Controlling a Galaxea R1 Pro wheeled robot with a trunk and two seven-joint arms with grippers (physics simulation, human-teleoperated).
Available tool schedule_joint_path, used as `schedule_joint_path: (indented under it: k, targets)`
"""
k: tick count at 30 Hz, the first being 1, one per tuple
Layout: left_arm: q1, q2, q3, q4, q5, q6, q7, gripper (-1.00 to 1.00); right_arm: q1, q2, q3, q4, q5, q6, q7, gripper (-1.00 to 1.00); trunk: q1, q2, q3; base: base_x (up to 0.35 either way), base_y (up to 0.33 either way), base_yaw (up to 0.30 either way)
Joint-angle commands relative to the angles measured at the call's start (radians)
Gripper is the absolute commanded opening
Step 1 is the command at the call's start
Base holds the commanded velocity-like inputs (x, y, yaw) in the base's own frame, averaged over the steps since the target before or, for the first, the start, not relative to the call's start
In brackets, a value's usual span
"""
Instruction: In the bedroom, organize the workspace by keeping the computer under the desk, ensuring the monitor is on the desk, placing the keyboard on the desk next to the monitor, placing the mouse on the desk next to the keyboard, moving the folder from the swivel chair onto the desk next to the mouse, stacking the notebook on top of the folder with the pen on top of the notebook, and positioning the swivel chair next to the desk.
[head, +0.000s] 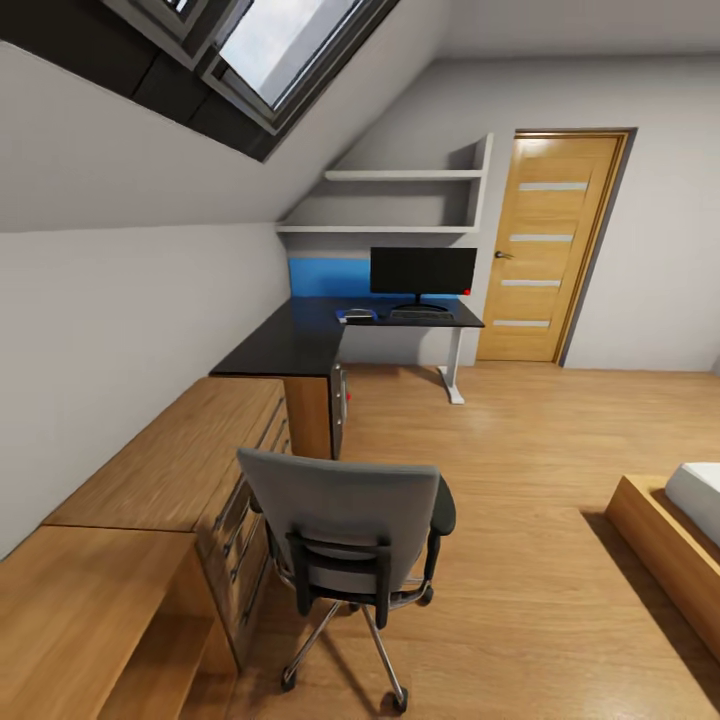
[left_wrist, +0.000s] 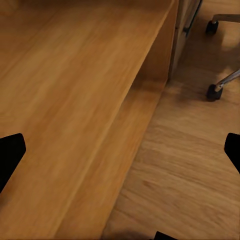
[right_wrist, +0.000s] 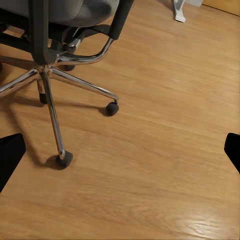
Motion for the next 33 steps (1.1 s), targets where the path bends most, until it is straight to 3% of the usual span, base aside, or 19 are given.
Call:
schedule_joint_path:
  k: [1,33]
  targets:
    - [0.0,0.0,-0.009,-0.002,0.001,-0.001,0.009,1.0,0.0,0.0,0.009,0.001,-0.006,-0.003,-0.003,1.0,0.0,-0.001,-0.001,0.0,0.037,0.0]
    - [0.0,0.001,-0.007,-0.002,0.001,-0.001,0.009,1.0,0.0,0.0,0.009,0.001,-0.006,-0.003,-0.003,1.0,0.0,-0.001,0.008,0.0,0.042,-0.047]
